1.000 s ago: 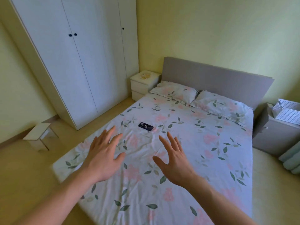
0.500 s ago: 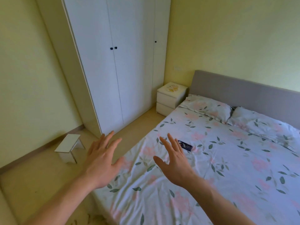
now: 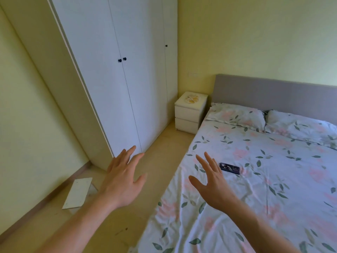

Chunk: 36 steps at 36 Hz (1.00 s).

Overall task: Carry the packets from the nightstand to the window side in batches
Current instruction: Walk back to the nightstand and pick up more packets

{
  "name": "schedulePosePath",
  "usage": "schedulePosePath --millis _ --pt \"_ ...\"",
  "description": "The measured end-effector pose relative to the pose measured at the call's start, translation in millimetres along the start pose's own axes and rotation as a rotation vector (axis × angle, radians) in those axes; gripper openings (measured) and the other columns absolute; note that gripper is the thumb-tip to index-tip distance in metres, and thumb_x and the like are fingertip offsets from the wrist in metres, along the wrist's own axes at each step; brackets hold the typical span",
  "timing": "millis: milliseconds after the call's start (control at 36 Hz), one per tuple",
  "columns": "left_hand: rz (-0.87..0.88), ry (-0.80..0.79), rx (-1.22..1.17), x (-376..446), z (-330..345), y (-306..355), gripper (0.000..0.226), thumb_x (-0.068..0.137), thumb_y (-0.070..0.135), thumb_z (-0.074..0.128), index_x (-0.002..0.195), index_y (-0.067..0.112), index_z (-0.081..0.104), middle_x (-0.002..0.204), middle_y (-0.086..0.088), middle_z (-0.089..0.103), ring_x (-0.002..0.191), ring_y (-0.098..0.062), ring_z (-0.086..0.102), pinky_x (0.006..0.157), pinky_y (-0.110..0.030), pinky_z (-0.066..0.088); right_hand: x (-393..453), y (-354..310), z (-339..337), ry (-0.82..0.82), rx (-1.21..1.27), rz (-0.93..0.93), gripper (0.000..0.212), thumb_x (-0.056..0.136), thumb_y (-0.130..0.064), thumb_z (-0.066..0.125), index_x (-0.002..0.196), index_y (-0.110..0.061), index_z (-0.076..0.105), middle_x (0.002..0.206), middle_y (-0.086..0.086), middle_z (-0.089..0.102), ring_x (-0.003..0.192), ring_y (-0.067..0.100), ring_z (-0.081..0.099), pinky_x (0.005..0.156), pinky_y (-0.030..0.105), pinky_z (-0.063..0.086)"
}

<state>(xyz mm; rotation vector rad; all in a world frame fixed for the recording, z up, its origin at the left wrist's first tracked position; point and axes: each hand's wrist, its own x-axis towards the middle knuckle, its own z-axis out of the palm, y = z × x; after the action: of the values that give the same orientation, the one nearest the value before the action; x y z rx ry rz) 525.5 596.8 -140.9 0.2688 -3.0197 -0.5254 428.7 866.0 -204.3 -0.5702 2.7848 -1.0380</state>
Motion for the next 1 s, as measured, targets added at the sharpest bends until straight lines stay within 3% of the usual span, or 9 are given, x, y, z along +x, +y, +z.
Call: schedulePosePath --millis 417,694,833,1000 --pt "0.011 0.008 -0.002 165.4 -79.0 -239.1 0.059 0.1 0.05 0.042 0.154 0.039 0.021 0.165 0.018 -0.005 0.153 -0.013 -0.006 0.125 -0.037 0.008 227.7 -195.9 143.2 -0.018 -0.02 -0.094 0.076 0.096 -0.063 0.049 0.157 -0.046 0.008 0.167 -0.019 -0.012 0.154 0.012 -0.014 0.127 0.047 0.009" --pt "0.152 -0.077 -0.082 298.6 -98.8 -372.9 0.059 0.1 0.049 0.045 0.154 0.04 0.023 0.165 0.021 -0.006 0.153 -0.008 -0.007 0.126 -0.038 0.013 353.3 -262.2 227.3 0.069 -0.016 0.045 0.076 0.096 -0.06 0.051 0.157 -0.046 0.009 0.166 -0.021 -0.012 0.154 0.009 -0.014 0.127 0.046 0.011" --pt "0.239 -0.158 -0.09 371.1 -105.0 -392.6 0.059 0.101 0.045 0.047 0.154 0.039 0.022 0.165 0.02 -0.006 0.153 -0.008 -0.009 0.126 -0.035 0.008 395.8 -277.2 238.9 0.133 -0.015 0.118 0.075 0.095 -0.06 0.052 0.157 -0.046 0.012 0.166 -0.022 -0.01 0.155 0.009 -0.011 0.126 0.044 0.013" --pt "0.41 -0.228 -0.125 465.3 -94.8 -372.5 0.059 0.1 0.045 0.047 0.153 0.039 0.024 0.166 0.018 -0.002 0.154 -0.009 -0.005 0.126 -0.04 0.014 438.5 -265.9 216.1 0.234 -0.066 0.259 0.075 0.096 -0.059 0.052 0.158 -0.043 0.013 0.167 -0.019 -0.009 0.155 0.011 -0.007 0.125 0.045 0.014"
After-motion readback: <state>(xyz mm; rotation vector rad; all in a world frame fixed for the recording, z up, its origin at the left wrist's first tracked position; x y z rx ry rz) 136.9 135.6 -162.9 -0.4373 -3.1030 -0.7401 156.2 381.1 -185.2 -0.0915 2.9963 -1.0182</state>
